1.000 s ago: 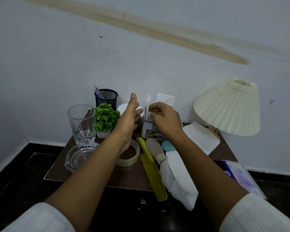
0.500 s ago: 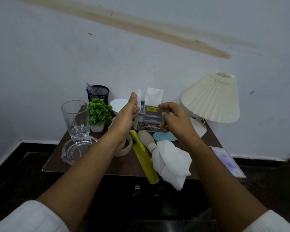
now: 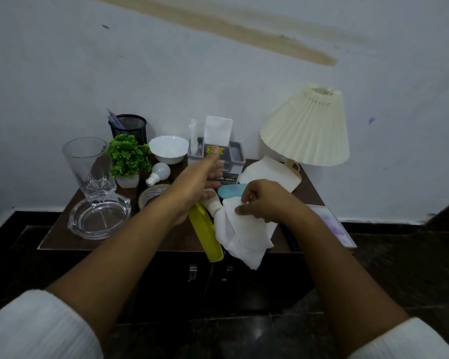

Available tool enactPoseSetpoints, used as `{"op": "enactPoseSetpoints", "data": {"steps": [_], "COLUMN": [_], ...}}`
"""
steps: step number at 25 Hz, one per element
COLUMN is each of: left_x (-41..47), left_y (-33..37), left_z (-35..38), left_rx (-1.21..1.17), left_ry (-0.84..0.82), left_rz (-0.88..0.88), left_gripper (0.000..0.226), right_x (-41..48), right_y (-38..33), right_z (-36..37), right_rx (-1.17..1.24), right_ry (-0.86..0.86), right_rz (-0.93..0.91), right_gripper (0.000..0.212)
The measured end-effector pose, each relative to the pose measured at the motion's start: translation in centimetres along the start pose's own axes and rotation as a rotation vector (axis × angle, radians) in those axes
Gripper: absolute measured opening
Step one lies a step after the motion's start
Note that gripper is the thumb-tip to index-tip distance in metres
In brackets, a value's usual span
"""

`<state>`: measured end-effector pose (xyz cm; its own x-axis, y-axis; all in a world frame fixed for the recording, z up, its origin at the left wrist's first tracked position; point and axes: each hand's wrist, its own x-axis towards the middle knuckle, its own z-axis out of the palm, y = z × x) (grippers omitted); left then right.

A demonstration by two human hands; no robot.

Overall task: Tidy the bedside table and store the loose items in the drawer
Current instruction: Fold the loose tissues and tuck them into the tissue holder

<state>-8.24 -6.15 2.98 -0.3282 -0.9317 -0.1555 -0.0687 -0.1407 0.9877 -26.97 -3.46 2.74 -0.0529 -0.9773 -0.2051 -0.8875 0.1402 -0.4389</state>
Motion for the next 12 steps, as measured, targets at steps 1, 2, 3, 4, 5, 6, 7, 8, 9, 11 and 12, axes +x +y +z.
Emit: {"op": "enactPoseSetpoints", "data": {"steps": [1,2,3,4,5,6,7,8,9,11,12], "left_x": [0.0,0.1,0.1,0.1,0.0,0.0,0.0,-0.1,-0.1,-0.2,-0.2], "left_y": [0.0,0.0,0.0,-0.1,-0.1,-0.2,-0.2,-0.1,-0.1,-0.1,-0.2], "left_z": [0.1,0.2,0.3,0.3,0.4,0.3,0.3,0.4,0.3,0.2,0.1], "left_rx": [0.002,0.005,0.006,0.005,0.002,-0.001,-0.005,-0.009,-0.013,-0.017,-0.017], "left_ry": [0.009,0.017,0.021,0.021,0.018,0.017,0.017,0.018,0.018,0.017,0.016], "left_rz": [0.003,0.005,0.004,0.002,0.002,0.002,0.004,0.006,0.009,0.015,0.017], "left_gripper": [0.064,0.063,0.061,0.059,0.056,0.054,0.052,0.051,0.05,0.048,0.047], "right_x": [-0.2,-0.3,-0.5,-0.5,-0.4,-0.3,0.0,0.3,0.4,0.7,0.7], "right_y": [-0.3,-0.5,-0.7,-0.9,-1.0,-1.1,-1.0,-0.9,-0.9,-0.7,-0.7], "right_z": [0.2,0.4,0.6,0.7,0.9,1.3,1.6,1.9,2.1,2.1,1.9], "right_rx": [-0.015,-0.033,-0.067,-0.118,-0.176,-0.229,-0.264,-0.281,-0.286,-0.271,-0.259], "right_ry": [-0.096,-0.166,-0.202,-0.209,-0.196,-0.177,-0.153,-0.126,-0.097,-0.064,-0.058], "right_rz": [0.015,0.028,0.029,0.016,-0.004,-0.023,-0.036,-0.039,-0.038,-0.043,-0.047], "right_gripper": [0.034,0.039,0.045,0.05,0.052,0.051,0.045,0.035,0.025,0.016,0.013]}}
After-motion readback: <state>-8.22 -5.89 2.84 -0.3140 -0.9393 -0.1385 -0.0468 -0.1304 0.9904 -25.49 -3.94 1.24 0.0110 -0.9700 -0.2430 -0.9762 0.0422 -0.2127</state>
